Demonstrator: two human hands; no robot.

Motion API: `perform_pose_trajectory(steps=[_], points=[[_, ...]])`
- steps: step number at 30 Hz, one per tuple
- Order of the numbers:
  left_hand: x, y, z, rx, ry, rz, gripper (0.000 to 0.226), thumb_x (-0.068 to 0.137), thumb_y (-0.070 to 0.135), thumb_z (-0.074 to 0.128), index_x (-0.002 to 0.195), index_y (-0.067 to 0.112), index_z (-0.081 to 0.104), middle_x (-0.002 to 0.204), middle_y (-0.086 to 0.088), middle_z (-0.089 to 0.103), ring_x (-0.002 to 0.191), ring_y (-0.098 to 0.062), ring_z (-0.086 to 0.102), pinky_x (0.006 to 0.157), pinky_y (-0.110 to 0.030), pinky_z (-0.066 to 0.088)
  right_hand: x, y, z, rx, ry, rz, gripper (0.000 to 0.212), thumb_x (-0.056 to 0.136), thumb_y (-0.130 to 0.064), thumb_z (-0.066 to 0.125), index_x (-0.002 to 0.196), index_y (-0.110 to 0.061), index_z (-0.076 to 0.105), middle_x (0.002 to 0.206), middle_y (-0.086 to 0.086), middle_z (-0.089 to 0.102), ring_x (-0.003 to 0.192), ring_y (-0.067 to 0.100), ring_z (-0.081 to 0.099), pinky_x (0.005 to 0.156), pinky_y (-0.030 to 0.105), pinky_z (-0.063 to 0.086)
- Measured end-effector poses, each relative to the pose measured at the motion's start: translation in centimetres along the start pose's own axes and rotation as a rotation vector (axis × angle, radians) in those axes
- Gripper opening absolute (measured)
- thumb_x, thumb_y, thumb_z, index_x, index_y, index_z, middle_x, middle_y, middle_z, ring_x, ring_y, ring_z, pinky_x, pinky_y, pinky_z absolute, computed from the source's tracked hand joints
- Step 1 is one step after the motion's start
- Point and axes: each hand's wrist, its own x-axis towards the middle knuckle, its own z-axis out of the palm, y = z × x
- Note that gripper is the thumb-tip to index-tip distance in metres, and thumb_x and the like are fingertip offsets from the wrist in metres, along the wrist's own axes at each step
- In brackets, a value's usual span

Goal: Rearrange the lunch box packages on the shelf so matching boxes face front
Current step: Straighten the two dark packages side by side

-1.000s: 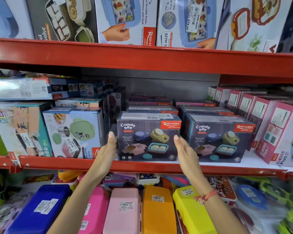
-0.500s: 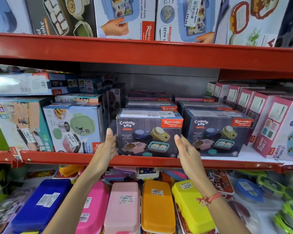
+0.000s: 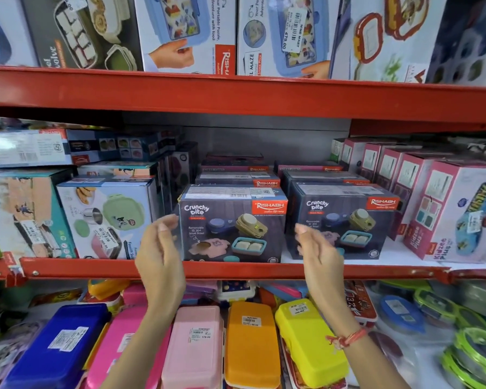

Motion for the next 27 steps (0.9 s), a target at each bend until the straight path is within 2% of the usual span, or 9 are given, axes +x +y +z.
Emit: perform_pose_trajectory(steps=[3, 7, 9, 12, 14, 17, 19, 22, 27], points=[[-2.1, 1.9, 2.9, -0.020, -0.140, 0.112, 0.028, 0.100, 0.017, 0.037, 0.101, 0.017, 0.065, 0.098, 0.004, 0.071, 0.094, -0.008, 0.066, 0.080, -0.022, 0.053, 0.9, 1.1, -2.0, 0.076, 0.125, -0.041, 0.028, 0.097, -0.033, 0.049, 0.111, -0.017, 0.068, 0.100, -0.001, 0.074, 0.099, 0.011, 0.068, 0.087, 0.033, 0.055], [-5.7, 3.7, 8.3, -0.113, -0.423, 0.087, 0.027, 0.099, 0.017, 0.041, 0.102, 0.014, 0.068, 0.099, 0.002, 0.072, 0.096, -0.007, 0.067, 0.085, -0.026, 0.054, 2.4, 2.2, -5.1, 0.047, 0.286, -0.103, 0.020, 0.098, -0.023, 0.051, 0.107, -0.014, 0.066, 0.102, -0.001, 0.069, 0.090, 0.010, 0.064, 0.077, 0.008, 0.047], [-7.6, 4.0, 10.9, -0.128, -0.514, 0.062, 0.025, 0.097, 0.021, 0.044, 0.107, 0.015, 0.066, 0.104, 0.002, 0.071, 0.100, -0.003, 0.065, 0.087, -0.023, 0.052, 3.2, 3.1, -6.5, 0.021, 0.350, -0.125, 0.015, 0.097, -0.015, 0.052, 0.108, -0.013, 0.062, 0.109, 0.004, 0.064, 0.087, 0.005, 0.060, 0.075, 0.006, 0.046], [-10.1, 4.1, 13.9, -0.064, -0.516, 0.010, 0.029, 0.096, 0.022, 0.047, 0.124, 0.024, 0.053, 0.124, 0.006, 0.061, 0.112, 0.007, 0.055, 0.095, -0.013, 0.042, 4.3, 4.9, -8.1, 0.029, 0.388, -0.081, 0.021, 0.095, -0.017, 0.054, 0.116, -0.011, 0.055, 0.115, 0.005, 0.053, 0.107, 0.019, 0.056, 0.092, 0.033, 0.050], [-11.0, 3.9, 15.3, 0.019, -0.462, -0.045, 0.043, 0.097, 0.026, 0.045, 0.139, 0.022, 0.039, 0.143, 0.006, 0.044, 0.130, -0.002, 0.041, 0.107, -0.018, 0.030, 4.9, 6.2, -8.9, -0.027, 0.369, -0.037, 0.032, 0.095, -0.023, 0.054, 0.125, -0.012, 0.049, 0.122, 0.005, 0.047, 0.119, 0.029, 0.047, 0.101, 0.045, 0.044], [-11.4, 4.5, 16.6, 0.071, -0.479, -0.209, 0.063, 0.097, 0.043, 0.035, 0.151, 0.019, 0.014, 0.160, 0.002, 0.020, 0.145, -0.013, 0.019, 0.114, -0.027, 0.016, 5.6, 7.2, -10.2, -0.069, 0.197, 0.072, 0.053, 0.097, -0.039, 0.047, 0.143, -0.016, 0.034, 0.147, 0.011, 0.036, 0.137, 0.029, 0.034, 0.114, 0.049, 0.030], [-11.4, 4.7, 17.2, 0.071, -0.517, -0.296, 0.067, 0.095, 0.051, 0.025, 0.152, 0.020, 0.009, 0.157, 0.000, 0.029, 0.142, -0.009, 0.027, 0.112, -0.022, 0.018, 5.9, 7.5, -10.9, -0.068, 0.073, 0.125, 0.065, 0.096, -0.047, 0.042, 0.150, -0.018, 0.021, 0.158, 0.008, 0.025, 0.144, 0.025, 0.026, 0.118, 0.043, 0.024], [-11.6, 5.4, 17.4, 0.069, -0.544, -0.304, 0.069, 0.092, 0.058, 0.019, 0.150, 0.022, 0.021, 0.143, 0.004, 0.050, 0.130, -0.001, 0.043, 0.101, -0.010, 0.021, 6.0, 8.0, -11.9, -0.042, 0.013, 0.137, 0.068, 0.095, -0.051, 0.039, 0.152, -0.020, 0.018, 0.160, 0.004, 0.025, 0.145, 0.022, 0.027, 0.118, 0.042, 0.024], [-12.0, 5.0, 17.1, 0.104, -0.533, -0.320, 0.084, 0.081, 0.077, 0.011, 0.141, 0.028, 0.044, 0.143, 0.002, 0.051, 0.134, -0.017, 0.043, 0.114, -0.038, 0.029, 5.3, 8.3, -13.9, 0.050, 0.014, 0.149, 0.064, 0.093, -0.053, 0.042, 0.149, -0.027, 0.027, 0.157, 0.000, 0.033, 0.141, 0.022, 0.037, 0.117, 0.045, 0.029]])
